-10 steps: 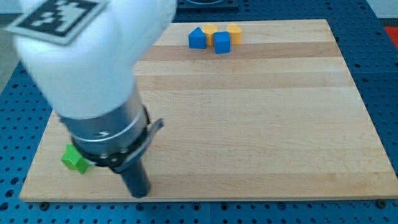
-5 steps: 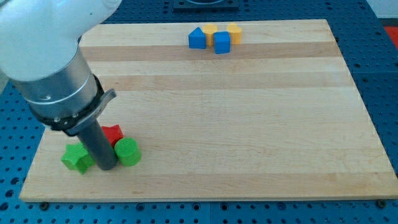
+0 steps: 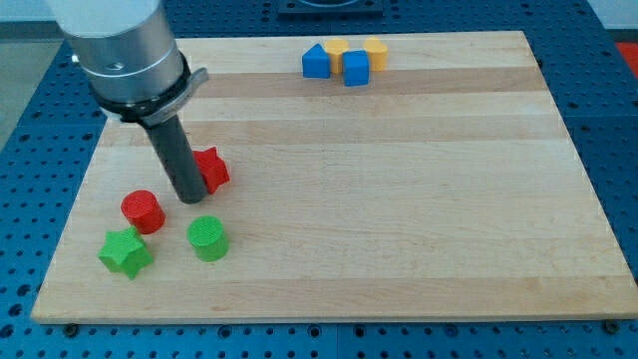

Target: Move red star to the left top

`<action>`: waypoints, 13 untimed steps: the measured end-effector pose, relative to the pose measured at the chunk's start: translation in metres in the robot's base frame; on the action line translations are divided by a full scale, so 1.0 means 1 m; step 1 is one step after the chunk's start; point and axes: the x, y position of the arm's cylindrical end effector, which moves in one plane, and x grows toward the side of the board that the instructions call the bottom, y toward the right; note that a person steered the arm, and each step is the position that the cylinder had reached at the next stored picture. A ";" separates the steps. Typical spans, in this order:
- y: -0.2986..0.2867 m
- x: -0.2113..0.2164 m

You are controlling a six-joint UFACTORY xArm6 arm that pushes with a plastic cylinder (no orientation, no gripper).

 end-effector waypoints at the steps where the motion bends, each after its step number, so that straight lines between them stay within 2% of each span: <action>1: 0.017 -0.006; 3: 0.025 -0.043; 6: 0.026 -0.120; 11: -0.072 -0.123; 13: -0.075 -0.162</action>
